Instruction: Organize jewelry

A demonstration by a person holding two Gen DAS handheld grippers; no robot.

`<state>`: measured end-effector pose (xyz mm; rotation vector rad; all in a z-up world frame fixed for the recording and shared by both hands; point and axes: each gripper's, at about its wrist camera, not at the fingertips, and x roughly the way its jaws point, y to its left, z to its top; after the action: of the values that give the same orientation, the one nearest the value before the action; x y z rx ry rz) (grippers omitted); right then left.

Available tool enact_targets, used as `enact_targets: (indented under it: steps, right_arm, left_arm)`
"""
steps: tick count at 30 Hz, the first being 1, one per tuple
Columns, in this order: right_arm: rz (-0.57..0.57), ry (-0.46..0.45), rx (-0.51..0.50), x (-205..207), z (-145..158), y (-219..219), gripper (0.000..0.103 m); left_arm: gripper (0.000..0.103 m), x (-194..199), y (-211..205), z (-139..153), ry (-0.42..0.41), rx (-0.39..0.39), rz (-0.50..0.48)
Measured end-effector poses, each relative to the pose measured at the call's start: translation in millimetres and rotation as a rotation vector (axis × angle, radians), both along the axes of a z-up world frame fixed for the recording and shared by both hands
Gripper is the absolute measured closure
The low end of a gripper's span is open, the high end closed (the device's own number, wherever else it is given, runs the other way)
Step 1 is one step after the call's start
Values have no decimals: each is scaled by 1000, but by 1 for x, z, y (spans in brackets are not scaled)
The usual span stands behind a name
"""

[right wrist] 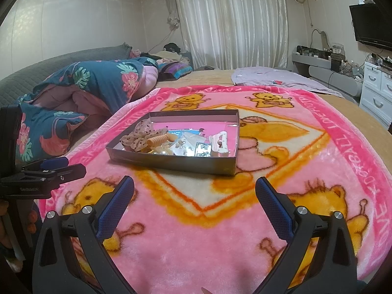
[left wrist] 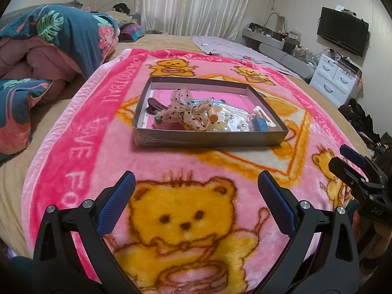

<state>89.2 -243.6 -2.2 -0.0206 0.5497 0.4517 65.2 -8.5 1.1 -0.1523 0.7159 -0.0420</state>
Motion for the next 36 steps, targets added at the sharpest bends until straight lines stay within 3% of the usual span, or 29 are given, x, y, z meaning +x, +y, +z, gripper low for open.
enact_targets:
  steps: [36]
  right_arm:
    - [-1, 5, -2, 0, -2, 0, 4]
  left_arm:
    - [9, 0, 2, -3, 17, 26, 17]
